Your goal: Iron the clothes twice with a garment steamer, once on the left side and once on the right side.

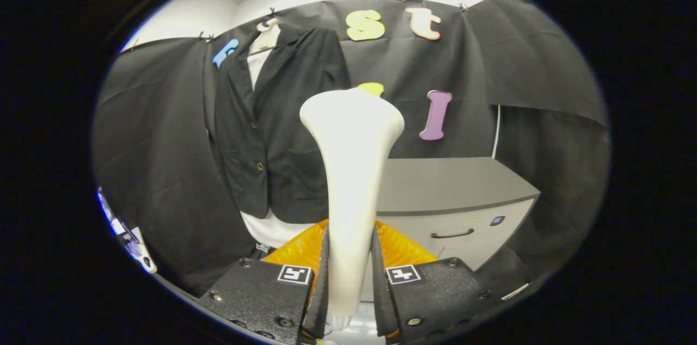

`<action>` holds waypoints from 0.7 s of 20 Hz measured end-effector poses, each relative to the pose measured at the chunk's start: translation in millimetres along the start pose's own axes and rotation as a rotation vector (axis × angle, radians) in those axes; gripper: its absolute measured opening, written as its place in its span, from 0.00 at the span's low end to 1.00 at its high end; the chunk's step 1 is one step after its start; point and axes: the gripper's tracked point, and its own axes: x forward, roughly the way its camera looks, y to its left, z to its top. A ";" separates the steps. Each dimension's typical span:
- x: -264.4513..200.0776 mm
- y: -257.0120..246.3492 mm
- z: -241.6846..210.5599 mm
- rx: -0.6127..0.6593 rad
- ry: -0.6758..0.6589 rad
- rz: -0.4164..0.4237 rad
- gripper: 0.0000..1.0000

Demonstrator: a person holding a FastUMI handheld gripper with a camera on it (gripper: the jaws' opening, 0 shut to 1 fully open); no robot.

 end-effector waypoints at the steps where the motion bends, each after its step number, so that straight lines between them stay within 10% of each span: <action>1: -4.9 -11.7 -1.1 0.005 -0.005 -0.011 0.37; 14: -38.1 -116.3 -14.3 0.050 -0.012 -0.095 0.37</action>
